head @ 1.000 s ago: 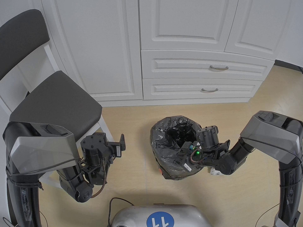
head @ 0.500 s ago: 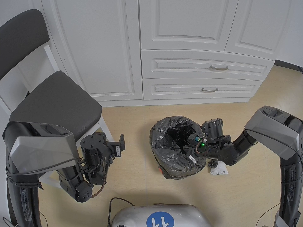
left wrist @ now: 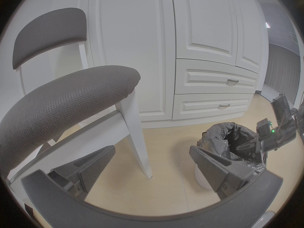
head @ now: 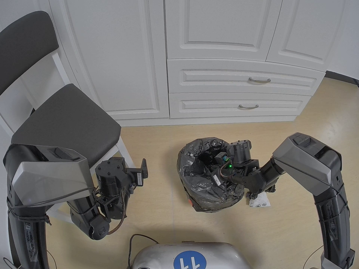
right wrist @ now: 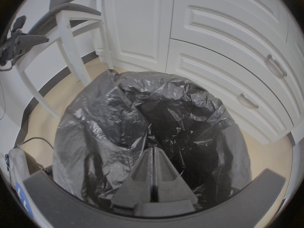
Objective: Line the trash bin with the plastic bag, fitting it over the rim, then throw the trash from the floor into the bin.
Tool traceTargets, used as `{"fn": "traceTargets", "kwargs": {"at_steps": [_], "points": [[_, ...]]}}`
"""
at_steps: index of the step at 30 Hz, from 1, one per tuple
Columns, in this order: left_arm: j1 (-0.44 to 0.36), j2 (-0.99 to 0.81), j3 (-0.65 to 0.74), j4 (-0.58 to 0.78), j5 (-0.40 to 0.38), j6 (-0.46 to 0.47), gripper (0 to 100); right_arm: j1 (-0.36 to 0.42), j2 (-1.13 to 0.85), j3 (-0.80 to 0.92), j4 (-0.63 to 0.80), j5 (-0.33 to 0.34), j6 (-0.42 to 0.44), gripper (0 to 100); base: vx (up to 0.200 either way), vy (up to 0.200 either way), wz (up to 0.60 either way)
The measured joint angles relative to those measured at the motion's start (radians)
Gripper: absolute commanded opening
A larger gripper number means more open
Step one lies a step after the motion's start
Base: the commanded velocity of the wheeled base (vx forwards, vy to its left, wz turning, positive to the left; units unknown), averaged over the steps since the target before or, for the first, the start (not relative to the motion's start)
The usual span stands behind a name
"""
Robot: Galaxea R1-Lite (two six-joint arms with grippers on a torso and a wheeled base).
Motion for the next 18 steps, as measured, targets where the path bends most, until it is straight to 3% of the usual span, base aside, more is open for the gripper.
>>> {"fn": "traceTargets", "kwargs": {"at_steps": [7, 12, 18], "points": [[0.001, 0.0, 0.0, 0.0, 0.0, 0.0, 100, 0.002, 0.05, -0.037, 0.038, -0.008, 0.023, 0, 0.0, 0.0, 0.0], [0.001, 0.001, 0.001, 0.0, 0.0, -0.001, 100, 0.018, -0.003, 0.074, 0.068, 0.056, 0.013, 0, 0.0, 0.0, 0.0], [0.003, 0.001, 0.005, 0.0, 0.001, 0.0, 100, 0.047, -0.083, 0.216, 0.089, 0.137, -0.104, 0, 0.0, 0.0, 0.0]]}}
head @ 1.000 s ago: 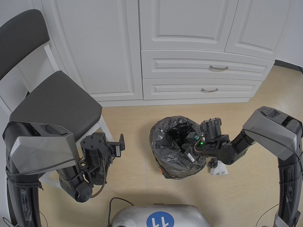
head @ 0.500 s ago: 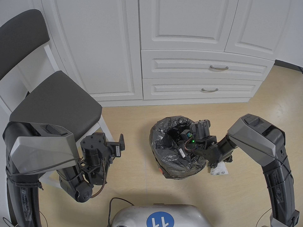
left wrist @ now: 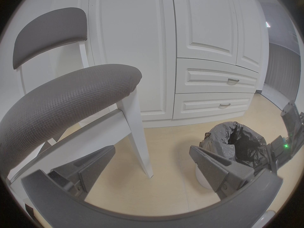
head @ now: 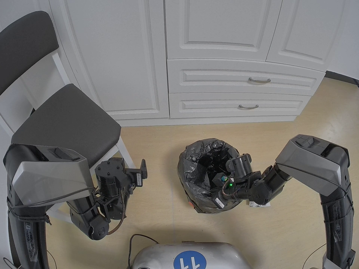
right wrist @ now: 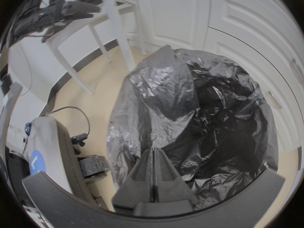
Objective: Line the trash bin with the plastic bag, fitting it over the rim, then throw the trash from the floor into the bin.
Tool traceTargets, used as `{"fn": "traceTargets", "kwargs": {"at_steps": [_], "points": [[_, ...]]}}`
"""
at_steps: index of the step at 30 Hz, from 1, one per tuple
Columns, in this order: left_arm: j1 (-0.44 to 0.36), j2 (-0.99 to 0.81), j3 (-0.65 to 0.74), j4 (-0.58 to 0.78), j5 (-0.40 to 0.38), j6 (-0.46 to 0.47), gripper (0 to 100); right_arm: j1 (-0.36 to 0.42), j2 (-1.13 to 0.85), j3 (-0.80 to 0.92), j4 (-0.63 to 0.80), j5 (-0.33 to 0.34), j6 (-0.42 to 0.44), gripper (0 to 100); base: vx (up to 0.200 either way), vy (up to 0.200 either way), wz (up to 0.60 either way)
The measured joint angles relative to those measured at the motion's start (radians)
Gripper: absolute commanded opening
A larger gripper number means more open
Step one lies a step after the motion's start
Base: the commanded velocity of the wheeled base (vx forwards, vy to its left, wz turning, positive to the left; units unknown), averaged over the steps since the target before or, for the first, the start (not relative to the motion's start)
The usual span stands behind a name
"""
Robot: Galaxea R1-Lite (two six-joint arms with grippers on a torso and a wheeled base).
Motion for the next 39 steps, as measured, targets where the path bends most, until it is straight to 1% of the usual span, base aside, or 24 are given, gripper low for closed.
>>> {"fn": "traceTargets", "kwargs": {"at_steps": [2, 9, 13, 17, 19, 24, 29, 34, 39], "points": [[0.0, 0.0, 0.001, 0.0, 0.0, 0.0, 100, 0.006, -0.01, 0.016, 0.003, 0.011, -0.016, 0, 0.0, 0.0, 0.0], [0.003, 0.0, 0.001, 0.0, 0.0, 0.0, 100, 0.02, -0.034, 0.047, -0.001, 0.016, -0.02, 0, 0.0, 0.0, 0.0], [0.004, 0.0, 0.001, 0.0, 0.0, 0.0, 100, 0.029, -0.043, 0.047, -0.011, 0.013, -0.011, 0, 0.0, 0.0, 0.0], [0.005, 0.0, 0.001, 0.0, 0.0, 0.0, 100, 0.03, -0.034, 0.017, -0.038, 0.0, 0.019, 0, 0.0, 0.0, 0.0], [0.005, 0.0, 0.001, 0.0, 0.0, 0.0, 100, 0.03, -0.018, -0.005, -0.072, -0.018, 0.057, 0, 0.0, 0.0, 0.0], [0.005, 0.0, 0.001, 0.0, 0.0, 0.0, 100, 0.045, 0.041, -0.085, -0.169, -0.06, 0.186, 0, 0.0, 0.0, 0.0], [0.005, -0.001, 0.001, 0.0, 0.0, 0.0, 100, 0.06, 0.102, -0.18, -0.194, -0.099, 0.262, 0, 0.0, 0.0, 0.0], [0.005, -0.001, 0.001, 0.0, 0.0, 0.0, 100, 0.071, 0.147, -0.256, -0.242, -0.113, 0.354, 0, 0.0, 0.0, 0.0], [0.004, -0.001, 0.001, 0.0, 0.001, 0.0, 100, 0.085, 0.179, -0.294, -0.325, -0.108, 0.413, 0, 0.0, 0.0, 0.0]]}}
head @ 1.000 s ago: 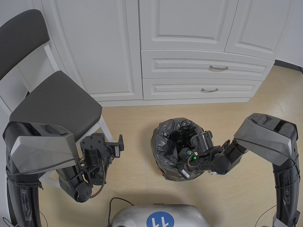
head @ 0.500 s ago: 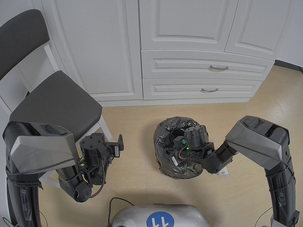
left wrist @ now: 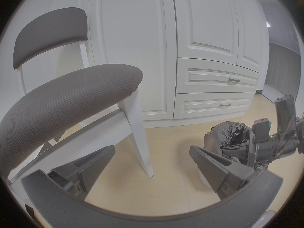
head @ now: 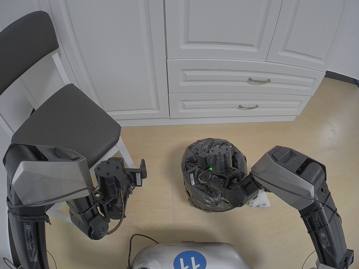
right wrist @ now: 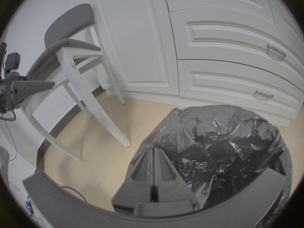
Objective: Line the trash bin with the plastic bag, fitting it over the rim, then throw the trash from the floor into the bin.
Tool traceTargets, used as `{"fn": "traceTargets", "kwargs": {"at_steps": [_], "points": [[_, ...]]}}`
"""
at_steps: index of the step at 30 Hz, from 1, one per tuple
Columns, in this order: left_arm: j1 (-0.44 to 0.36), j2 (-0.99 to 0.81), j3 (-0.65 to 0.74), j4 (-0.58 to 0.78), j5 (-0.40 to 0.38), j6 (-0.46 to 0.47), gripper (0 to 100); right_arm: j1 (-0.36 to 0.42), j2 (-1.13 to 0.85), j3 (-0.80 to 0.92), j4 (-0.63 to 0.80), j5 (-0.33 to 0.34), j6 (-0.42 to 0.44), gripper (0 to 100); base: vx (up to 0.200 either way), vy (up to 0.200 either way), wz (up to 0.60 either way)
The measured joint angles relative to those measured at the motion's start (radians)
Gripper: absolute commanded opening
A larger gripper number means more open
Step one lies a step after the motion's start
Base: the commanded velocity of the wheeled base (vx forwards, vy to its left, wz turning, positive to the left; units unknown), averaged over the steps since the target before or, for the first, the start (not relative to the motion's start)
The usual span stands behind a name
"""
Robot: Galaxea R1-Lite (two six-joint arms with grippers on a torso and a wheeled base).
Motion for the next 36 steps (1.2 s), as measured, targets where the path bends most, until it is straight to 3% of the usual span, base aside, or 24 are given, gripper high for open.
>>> {"fn": "traceTargets", "kwargs": {"at_steps": [11, 24, 29, 36], "points": [[0.001, 0.0, 0.0, 0.0, 0.001, 0.0, 100, -0.004, 0.002, -0.005, 0.015, 0.0, 0.013, 0, 0.0, 0.0, 0.0], [0.001, 0.0, 0.0, 0.0, 0.001, 0.0, 100, -0.094, -0.121, 0.082, 0.211, -0.005, -0.147, 0, 0.0, 0.0, 0.0], [0.001, 0.0, 0.0, 0.0, 0.001, 0.0, 100, -0.113, -0.119, 0.046, 0.333, -0.003, -0.158, 0, 0.0, 0.0, 0.0], [0.001, 0.0, 0.0, -0.001, 0.001, 0.0, 100, -0.144, -0.063, -0.048, 0.392, 0.0, -0.157, 0, 0.0, 0.0, 0.0]]}}
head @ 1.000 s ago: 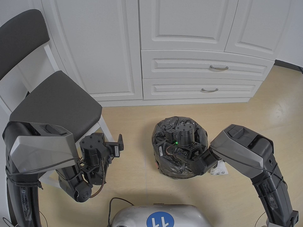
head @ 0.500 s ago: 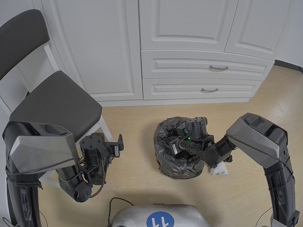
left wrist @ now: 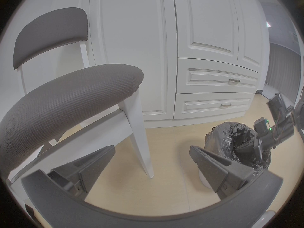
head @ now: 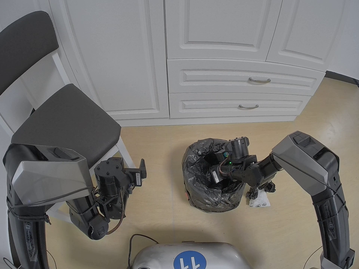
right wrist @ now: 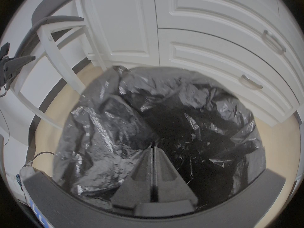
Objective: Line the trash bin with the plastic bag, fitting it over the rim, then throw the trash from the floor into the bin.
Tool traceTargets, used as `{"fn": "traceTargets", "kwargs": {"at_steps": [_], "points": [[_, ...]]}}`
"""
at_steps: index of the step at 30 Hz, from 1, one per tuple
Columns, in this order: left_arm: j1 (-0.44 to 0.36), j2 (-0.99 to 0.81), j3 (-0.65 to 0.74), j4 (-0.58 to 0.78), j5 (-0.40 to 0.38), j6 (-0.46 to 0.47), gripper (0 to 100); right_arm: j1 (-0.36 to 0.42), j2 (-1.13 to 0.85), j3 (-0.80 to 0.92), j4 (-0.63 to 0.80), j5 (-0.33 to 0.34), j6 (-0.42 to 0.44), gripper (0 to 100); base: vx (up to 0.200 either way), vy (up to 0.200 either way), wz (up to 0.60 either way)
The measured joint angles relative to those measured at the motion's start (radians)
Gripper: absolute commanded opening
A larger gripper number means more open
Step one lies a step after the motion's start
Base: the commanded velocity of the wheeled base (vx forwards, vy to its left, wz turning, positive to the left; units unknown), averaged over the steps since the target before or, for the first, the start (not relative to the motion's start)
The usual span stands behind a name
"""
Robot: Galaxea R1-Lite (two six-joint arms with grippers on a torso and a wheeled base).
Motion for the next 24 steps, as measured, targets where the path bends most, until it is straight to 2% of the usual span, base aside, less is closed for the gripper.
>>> {"fn": "traceTargets", "kwargs": {"at_steps": [7, 13, 17, 24], "points": [[0.0, 0.0, 0.0, -0.001, 0.0, -0.001, 100, -0.013, 0.042, -0.058, 0.086, 0.008, 0.018, 0, 0.0, 0.0, 0.0], [0.0, 0.0, 0.0, -0.001, 0.0, -0.005, 100, 0.014, 0.067, -0.082, 0.086, 0.098, 0.165, 0, 0.0, 0.0, 0.0], [0.0, 0.001, 0.0, 0.0, 0.0, -0.006, 100, 0.037, 0.075, -0.087, 0.061, 0.133, 0.222, 0, 0.0, 0.0, 0.0], [0.001, 0.001, 0.0, 0.0, 0.0, -0.006, 100, 0.068, 0.092, -0.088, -0.053, 0.138, 0.283, 0, 0.0, 0.0, 0.0]]}}
